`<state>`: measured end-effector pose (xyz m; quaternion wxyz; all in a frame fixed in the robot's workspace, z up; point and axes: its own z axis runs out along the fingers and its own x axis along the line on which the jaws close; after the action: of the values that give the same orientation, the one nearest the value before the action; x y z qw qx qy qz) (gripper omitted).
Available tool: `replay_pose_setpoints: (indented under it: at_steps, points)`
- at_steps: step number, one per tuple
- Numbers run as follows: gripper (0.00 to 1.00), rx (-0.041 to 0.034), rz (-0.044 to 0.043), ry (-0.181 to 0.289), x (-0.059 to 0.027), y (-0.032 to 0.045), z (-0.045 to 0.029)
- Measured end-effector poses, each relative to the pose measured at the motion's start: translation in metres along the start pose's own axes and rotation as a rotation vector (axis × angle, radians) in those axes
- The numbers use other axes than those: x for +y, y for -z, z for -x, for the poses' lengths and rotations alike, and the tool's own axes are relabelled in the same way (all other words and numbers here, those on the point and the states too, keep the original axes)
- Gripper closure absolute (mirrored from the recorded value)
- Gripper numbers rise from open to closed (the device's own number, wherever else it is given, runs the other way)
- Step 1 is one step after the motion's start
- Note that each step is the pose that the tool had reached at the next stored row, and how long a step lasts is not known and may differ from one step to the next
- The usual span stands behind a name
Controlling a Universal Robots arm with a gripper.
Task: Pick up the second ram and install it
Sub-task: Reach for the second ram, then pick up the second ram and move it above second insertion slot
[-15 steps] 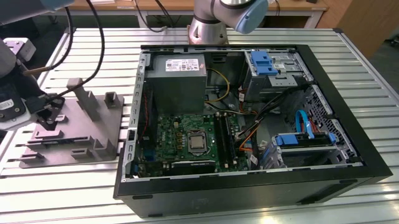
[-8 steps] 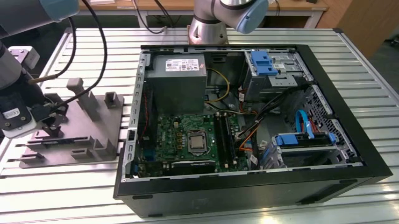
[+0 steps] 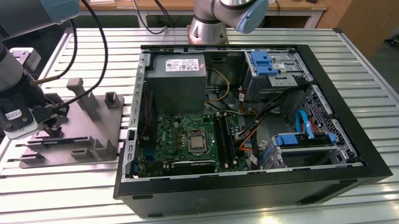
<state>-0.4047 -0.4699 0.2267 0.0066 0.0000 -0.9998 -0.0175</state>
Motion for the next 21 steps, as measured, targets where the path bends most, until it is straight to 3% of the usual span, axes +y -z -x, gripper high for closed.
replay_pose_setpoints:
  at_steps: [10,21]
  points:
    - [0.89,0.0005,-0.0002,0.014,0.0000,-0.0001,0.0000]
    - [0.89,0.0060,-0.0023,0.174,0.0000,-0.0002,0.0000]
